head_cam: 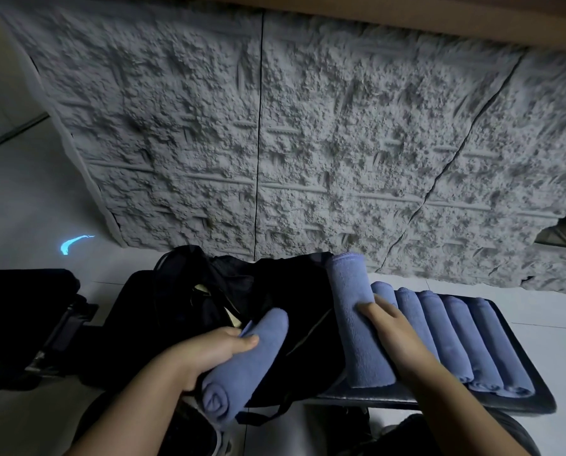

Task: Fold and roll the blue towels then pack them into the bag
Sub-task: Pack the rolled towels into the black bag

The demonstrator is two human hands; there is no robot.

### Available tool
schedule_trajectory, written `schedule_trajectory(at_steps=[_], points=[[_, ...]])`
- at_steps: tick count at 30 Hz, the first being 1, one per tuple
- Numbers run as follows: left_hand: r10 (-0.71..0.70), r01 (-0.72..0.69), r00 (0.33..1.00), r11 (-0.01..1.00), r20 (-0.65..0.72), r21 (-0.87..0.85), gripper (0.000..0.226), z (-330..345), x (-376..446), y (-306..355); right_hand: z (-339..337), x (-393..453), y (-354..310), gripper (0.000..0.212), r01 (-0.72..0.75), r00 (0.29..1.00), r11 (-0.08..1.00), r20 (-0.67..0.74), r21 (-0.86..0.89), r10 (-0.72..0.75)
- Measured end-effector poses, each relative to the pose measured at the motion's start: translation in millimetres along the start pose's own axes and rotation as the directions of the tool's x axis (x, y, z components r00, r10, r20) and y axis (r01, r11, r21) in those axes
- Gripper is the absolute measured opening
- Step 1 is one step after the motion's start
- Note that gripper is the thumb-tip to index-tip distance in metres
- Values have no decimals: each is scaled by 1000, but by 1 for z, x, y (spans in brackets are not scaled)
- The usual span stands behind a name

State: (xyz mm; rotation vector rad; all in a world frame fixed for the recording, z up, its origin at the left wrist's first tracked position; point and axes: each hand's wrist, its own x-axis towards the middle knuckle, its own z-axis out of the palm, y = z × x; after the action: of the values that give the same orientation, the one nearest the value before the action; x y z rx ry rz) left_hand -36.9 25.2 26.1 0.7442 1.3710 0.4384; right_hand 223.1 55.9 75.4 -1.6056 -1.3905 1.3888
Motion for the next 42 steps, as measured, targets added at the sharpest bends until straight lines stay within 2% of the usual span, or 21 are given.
schedule_trajectory(at_steps=[5,7,11,14,17,19,21,23,26,29,32,35,38,42], points=[[23,-35,991,995,-129,-88,35,6,19,15,3,-5,4,9,21,998,1000,51,4,-21],[60,-86,986,983,-158,-161,37,12,25,24,4,-6,6,16,9,998,1000,63,-30,-8],[138,-182,956,972,-260,-152,64,19,34,38,19,-7,11,32,-1,991,995,133,-102,15],[187,-237,934,962,-305,-136,72,18,38,48,35,-6,10,33,-61,981,988,173,-144,86],[210,-264,920,956,-332,-128,75,15,44,56,47,7,8,33,-178,968,974,152,-143,200],[224,-274,902,958,-368,-88,76,13,49,60,53,17,0,36,-299,935,953,186,-49,303],[271,-296,874,955,-404,1,77,10,54,63,59,27,-4,38,-409,894,904,254,124,369],[355,-323,823,935,-443,150,78,6,57,66,67,36,-8,37,-477,863,839,324,264,388],[468,-322,769,872,-436,369,77,-6,59,73,84,48,-9,36,-552,820,759,389,345,419],[482,-261,796,820,-367,510,75,-20,58,80,109,69,6,39,-569,819,763,297,307,491],[466,-217,820,790,-332,574,75,-34,60,84,132,76,15,41,-594,801,731,325,336,502],[411,-154,859,777,-307,610,73,-42,63,85,142,78,18,42,-621,777,732,340,281,529],[358,-104,888,768,-290,632,69,-49,71,81,143,84,24,36,-659,747,663,411,355,523],[308,-73,904,792,-295,606,62,-58,82,72,146,99,35,48,-671,740,617,317,411,594]])
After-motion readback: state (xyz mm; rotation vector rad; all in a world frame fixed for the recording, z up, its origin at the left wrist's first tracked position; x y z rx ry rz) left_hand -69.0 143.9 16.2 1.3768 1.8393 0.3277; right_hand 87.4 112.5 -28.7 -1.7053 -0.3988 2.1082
